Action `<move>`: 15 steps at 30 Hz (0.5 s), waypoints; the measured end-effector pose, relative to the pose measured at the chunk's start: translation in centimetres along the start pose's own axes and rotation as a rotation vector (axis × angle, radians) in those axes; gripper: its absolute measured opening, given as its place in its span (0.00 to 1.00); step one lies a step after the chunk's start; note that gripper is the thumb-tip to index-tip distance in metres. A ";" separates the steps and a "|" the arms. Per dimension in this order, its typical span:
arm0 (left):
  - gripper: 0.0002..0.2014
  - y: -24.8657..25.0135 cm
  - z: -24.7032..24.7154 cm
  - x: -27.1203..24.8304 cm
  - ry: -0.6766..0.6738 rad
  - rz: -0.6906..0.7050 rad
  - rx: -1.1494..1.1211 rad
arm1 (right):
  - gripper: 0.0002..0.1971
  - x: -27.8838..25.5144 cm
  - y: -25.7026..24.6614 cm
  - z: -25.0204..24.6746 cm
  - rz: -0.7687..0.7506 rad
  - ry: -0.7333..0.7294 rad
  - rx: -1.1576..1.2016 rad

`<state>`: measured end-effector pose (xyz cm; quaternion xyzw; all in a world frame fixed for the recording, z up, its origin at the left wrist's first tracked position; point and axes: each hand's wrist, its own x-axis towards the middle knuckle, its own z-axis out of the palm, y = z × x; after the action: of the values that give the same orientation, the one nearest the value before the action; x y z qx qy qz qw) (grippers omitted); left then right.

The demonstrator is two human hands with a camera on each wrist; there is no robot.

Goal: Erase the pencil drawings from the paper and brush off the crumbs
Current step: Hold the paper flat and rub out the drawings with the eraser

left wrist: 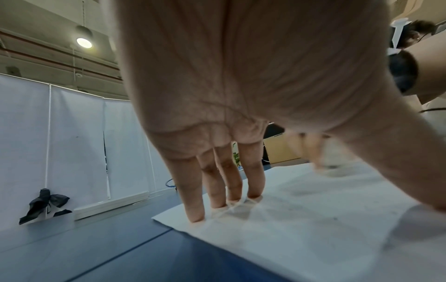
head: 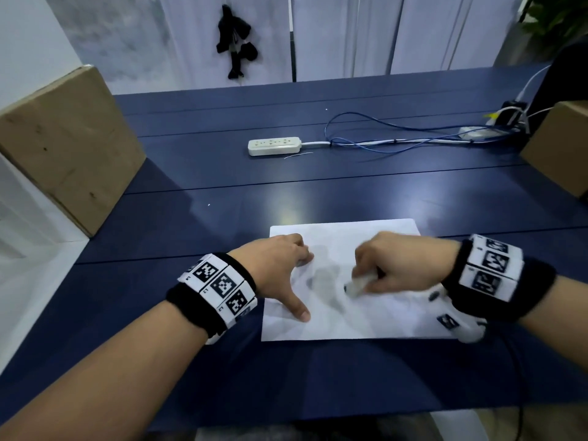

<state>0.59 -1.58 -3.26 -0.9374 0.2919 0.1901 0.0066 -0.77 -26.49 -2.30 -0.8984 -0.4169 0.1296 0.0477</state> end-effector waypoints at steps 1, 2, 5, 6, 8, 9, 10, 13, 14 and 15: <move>0.52 0.1 0.0 0.0 0.004 0.000 0.003 | 0.19 0.4 0.7 -0.2 0.077 0.056 -0.065; 0.52 0.0 0.1 0.0 0.005 0.000 0.002 | 0.22 0.7 1.3 -0.4 0.141 0.107 -0.103; 0.53 0.0 -0.1 0.1 0.000 -0.004 0.011 | 0.22 0.2 1.1 0.2 0.080 0.157 -0.056; 0.53 0.0 -0.1 0.1 -0.002 -0.008 0.011 | 0.21 -0.2 0.3 0.3 0.006 0.102 0.018; 0.53 0.1 -0.1 0.1 -0.005 -0.010 0.014 | 0.16 -1.0 -1.3 0.5 -0.076 -0.039 0.115; 0.53 0.1 -0.1 0.1 -0.008 -0.012 0.017 | 0.13 -1.0 -1.3 0.5 -0.081 -0.090 0.127; 0.52 0.0 -0.1 0.2 -0.012 -0.013 0.019 | 0.13 -0.7 -0.9 0.3 -0.062 -0.085 0.111; 0.52 0.0 -0.1 0.3 -0.013 -0.014 0.019 | 0.25 0.7 1.8 -0.2 0.088 0.085 -0.058; 0.52 0.0 -0.1 0.3 -0.015 -0.012 0.019 | 0.29 0.9 2.5 -0.3 0.133 0.128 -0.085; 0.53 0.0 -0.1 0.3 -0.015 -0.013 0.018 | 0.29 0.9 2.9 -0.1 0.130 0.169 -0.094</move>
<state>0.84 -1.71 -3.28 -0.9377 0.2874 0.1942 0.0187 1.96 -27.69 -2.99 -0.9325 -0.3580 0.0364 0.0320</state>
